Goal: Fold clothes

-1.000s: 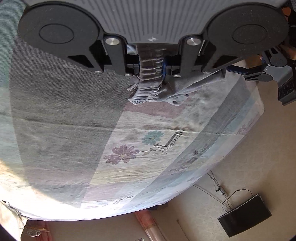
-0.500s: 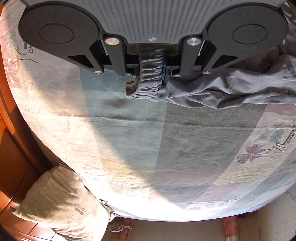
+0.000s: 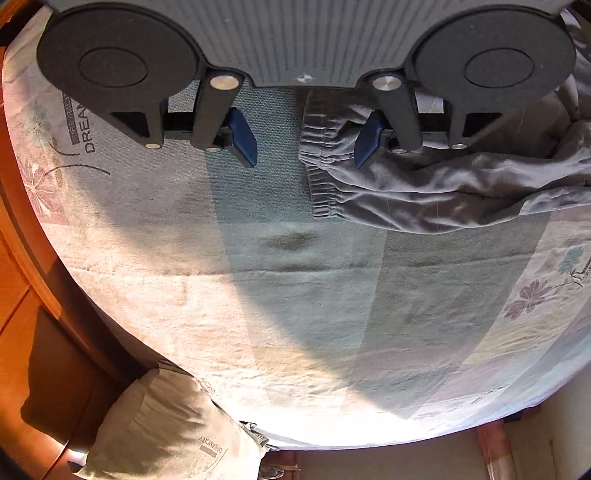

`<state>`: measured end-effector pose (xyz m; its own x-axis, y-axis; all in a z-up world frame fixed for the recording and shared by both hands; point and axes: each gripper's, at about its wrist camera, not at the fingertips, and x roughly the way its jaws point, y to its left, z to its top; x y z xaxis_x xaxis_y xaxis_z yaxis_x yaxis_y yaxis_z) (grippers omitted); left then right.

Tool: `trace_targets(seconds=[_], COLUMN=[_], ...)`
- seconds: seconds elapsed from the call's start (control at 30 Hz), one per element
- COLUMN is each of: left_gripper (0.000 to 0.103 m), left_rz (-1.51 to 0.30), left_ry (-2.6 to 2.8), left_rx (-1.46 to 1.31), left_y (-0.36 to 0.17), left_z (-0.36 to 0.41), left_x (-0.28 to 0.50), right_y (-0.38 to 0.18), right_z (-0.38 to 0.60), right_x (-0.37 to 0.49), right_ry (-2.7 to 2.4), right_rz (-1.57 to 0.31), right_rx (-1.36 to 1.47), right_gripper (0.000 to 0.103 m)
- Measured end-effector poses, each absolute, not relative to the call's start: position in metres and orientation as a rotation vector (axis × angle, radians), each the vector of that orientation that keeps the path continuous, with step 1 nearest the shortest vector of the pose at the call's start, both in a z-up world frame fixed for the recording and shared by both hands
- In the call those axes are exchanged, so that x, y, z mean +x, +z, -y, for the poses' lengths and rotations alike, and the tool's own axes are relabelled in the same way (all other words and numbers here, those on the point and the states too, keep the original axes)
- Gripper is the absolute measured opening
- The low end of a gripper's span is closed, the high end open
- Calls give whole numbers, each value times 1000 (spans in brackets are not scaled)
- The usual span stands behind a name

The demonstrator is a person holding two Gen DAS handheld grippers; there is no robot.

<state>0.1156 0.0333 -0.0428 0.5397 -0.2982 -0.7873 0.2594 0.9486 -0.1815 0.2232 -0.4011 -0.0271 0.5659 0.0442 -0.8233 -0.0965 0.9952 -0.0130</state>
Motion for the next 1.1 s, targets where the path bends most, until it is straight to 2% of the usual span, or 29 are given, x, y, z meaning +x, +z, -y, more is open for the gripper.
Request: trace_targets(seconds=[0.23,0.67,0.97,1.03,1.07,1.1], left_gripper=[102,102,102,102,102,102], left_rz=[-958,-977,-988,-989,-990,-990], left_ry=[-327,-265,-256,-249,-247,-245], left_rx=[-44,-57,-103,-112,-116,-120], left_y=[-47,-53,-61,-62,-63,-64], left_z=[-30,-49,-65,-69,-71,-72], left_x=[118,112,107,106,106,106], right_y=[-16,-49,-82,-88,-88,-86], right_z=[366,186,100,93,91,90], right_x=[232,244,249,250,250,251], right_ry=[248,732,1015,1048,1060,1054], right_rz=[-892,-831,-837,-854,-862,-852], right_rx=[-60,-483,-765,-795,-794,-793], right_gripper=[63,63,60,44,17,7])
